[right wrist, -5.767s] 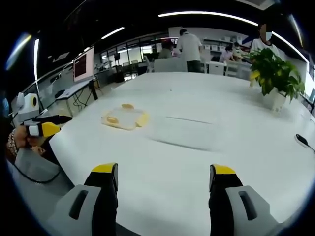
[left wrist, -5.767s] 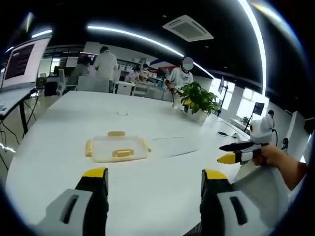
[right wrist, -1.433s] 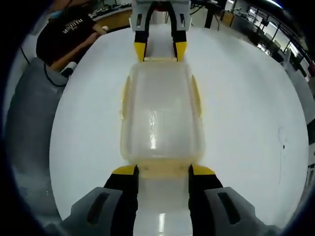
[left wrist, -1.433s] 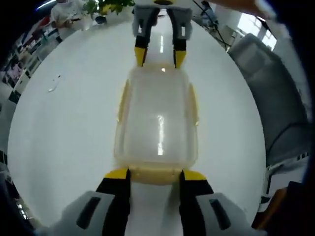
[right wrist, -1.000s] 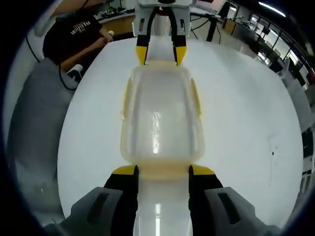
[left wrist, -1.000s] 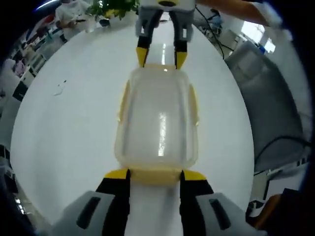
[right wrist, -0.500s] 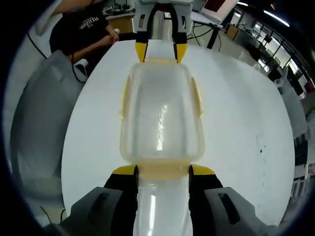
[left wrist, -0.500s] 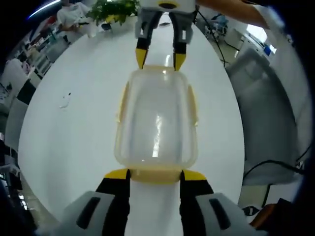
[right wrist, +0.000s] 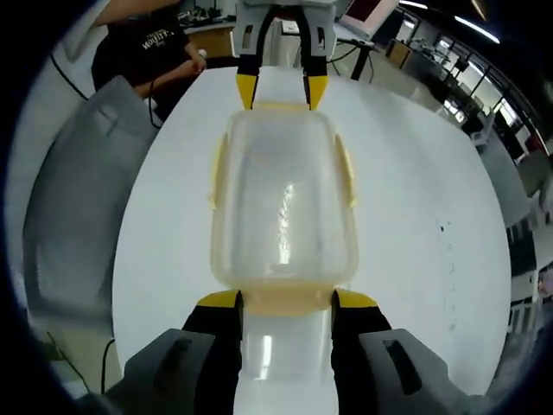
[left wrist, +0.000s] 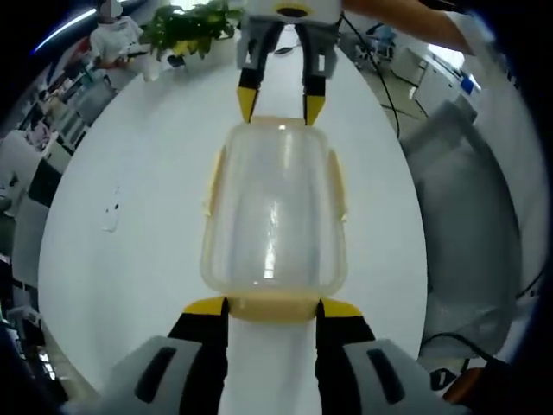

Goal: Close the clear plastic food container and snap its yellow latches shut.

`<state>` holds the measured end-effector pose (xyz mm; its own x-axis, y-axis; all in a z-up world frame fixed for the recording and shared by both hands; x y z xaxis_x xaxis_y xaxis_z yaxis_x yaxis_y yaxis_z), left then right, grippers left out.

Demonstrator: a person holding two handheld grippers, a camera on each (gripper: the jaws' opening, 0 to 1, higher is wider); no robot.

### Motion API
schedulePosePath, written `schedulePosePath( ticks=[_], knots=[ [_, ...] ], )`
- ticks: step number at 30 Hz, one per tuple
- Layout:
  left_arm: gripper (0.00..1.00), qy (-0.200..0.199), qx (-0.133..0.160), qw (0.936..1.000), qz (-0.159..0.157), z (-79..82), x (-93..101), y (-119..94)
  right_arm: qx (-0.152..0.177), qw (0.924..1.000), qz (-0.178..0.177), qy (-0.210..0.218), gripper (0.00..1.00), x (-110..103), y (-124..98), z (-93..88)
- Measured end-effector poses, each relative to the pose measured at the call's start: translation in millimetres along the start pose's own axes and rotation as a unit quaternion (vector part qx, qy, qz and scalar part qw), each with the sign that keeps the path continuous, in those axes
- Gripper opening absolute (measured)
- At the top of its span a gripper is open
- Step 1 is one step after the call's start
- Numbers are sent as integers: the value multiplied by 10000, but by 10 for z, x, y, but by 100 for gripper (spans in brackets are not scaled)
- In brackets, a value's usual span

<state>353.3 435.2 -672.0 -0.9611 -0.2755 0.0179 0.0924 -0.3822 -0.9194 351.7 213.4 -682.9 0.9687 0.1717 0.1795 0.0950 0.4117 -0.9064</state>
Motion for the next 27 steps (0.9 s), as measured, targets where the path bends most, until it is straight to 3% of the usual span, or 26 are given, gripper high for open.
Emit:
schedulePosePath(
  ticks=[14,27],
  knots=[
    [34,221,-41,9997,-87,573,77,320,-118,9998,-21,187,37,-104,-216,-590],
    [34,397,82,9991,-115,917,151,594,-272,9990,7,358,37,-192,-297,-1012]
  ],
)
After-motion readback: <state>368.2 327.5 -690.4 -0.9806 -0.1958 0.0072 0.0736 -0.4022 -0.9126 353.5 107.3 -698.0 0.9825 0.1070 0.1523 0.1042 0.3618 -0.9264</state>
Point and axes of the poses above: the point that each gripper's makers call its tool centre point, and the gripper's own axes: y roughly forward along the fingers, x roughly to its right, z roughly out of its top, the point moved 8 cm from there along -y, roughly backward along the fingers, and after that the axes turned 12 degrees about -y, right-handed, at the moved point
